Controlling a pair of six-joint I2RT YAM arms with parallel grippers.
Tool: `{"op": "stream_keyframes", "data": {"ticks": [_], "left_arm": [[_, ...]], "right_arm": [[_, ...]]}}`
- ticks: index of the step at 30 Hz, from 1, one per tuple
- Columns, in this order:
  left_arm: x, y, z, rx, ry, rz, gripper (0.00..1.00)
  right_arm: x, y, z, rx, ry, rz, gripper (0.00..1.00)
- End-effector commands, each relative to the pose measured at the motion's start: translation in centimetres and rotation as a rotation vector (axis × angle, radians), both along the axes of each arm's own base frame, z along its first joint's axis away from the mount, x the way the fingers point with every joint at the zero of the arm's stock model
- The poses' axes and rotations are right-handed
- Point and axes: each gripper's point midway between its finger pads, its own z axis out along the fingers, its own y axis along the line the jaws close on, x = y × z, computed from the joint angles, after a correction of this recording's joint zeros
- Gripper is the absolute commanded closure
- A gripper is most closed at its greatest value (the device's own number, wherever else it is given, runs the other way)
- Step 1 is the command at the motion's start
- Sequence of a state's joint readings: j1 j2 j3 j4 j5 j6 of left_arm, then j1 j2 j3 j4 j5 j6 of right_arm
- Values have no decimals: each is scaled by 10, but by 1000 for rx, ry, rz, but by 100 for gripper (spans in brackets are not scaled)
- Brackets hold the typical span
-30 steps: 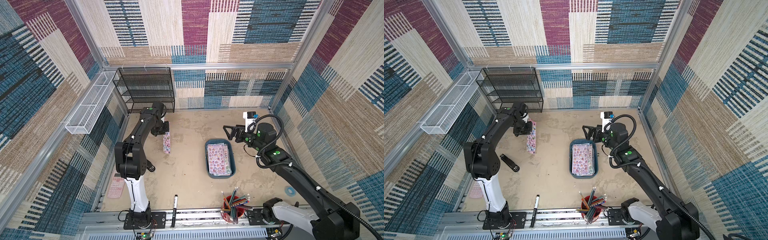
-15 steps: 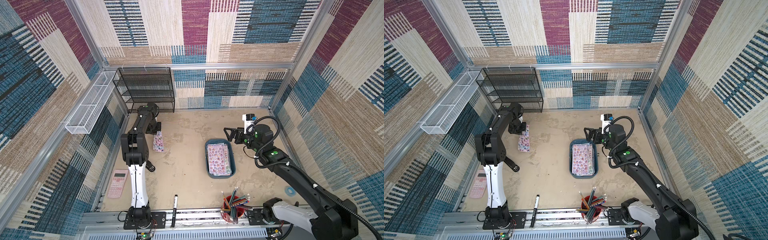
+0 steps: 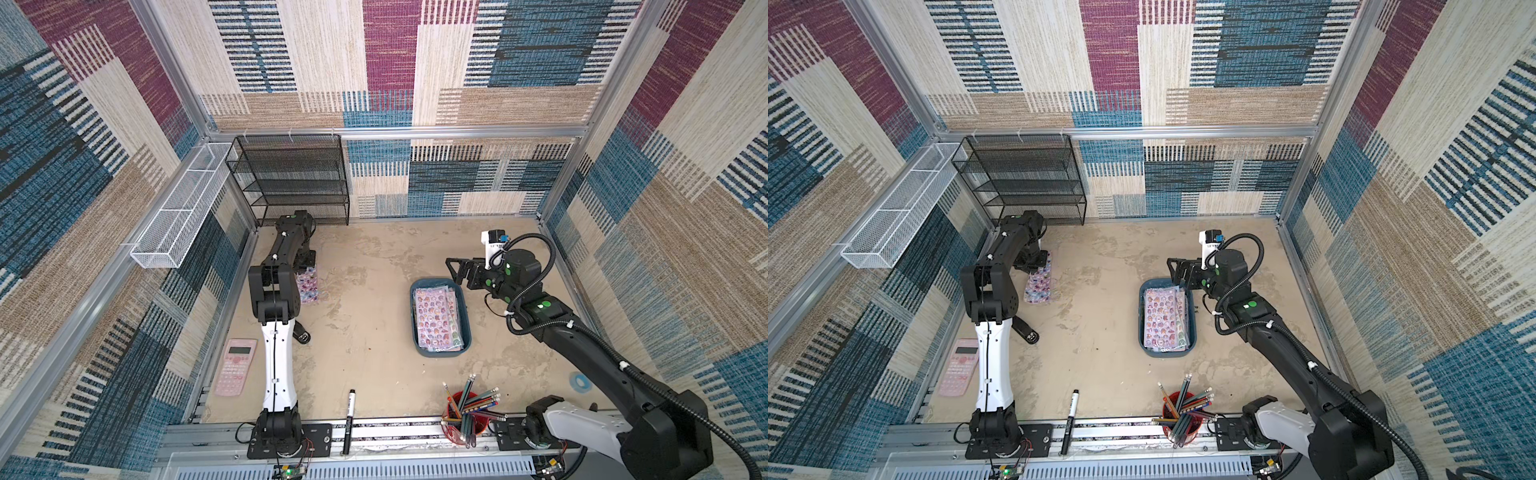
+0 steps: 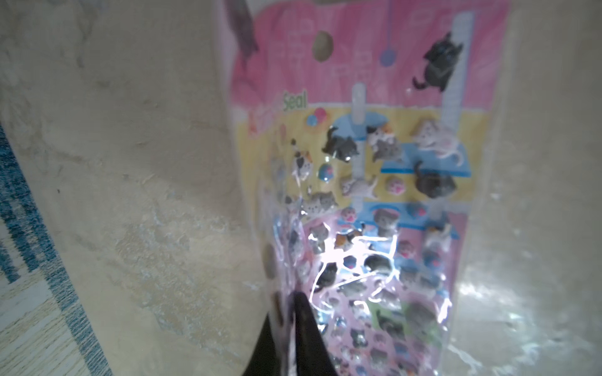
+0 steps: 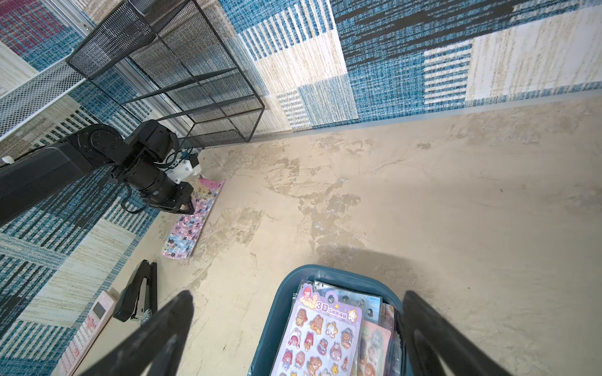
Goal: Take the stickers out of the storage box
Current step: Place the sticker at the center of the board.
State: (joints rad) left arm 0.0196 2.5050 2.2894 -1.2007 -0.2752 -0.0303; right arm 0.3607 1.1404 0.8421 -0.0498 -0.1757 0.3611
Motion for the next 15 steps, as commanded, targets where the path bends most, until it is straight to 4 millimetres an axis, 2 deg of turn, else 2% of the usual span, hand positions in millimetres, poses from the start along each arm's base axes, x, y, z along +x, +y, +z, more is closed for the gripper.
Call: {"op": "stream_keyframes", "data": {"ticks": [1,4,7,11,15], "left_arm": [[-2,10,3,57,27,-37,78],[-1,12,6,68,16,-26,64],[2,17,16,98,-5,-17,60],[2,23,50,136,-68,18,58],[-9,18,88,124,-142,61,57]], "right_arm": [[2,2,6,2,-26,9,1],[3,2,5,2,-23,8,1],[3,5,5,5,-14,22,1],[2,7,9,5,-5,36,1],[-1,4,9,-13,10,26,0]]}}
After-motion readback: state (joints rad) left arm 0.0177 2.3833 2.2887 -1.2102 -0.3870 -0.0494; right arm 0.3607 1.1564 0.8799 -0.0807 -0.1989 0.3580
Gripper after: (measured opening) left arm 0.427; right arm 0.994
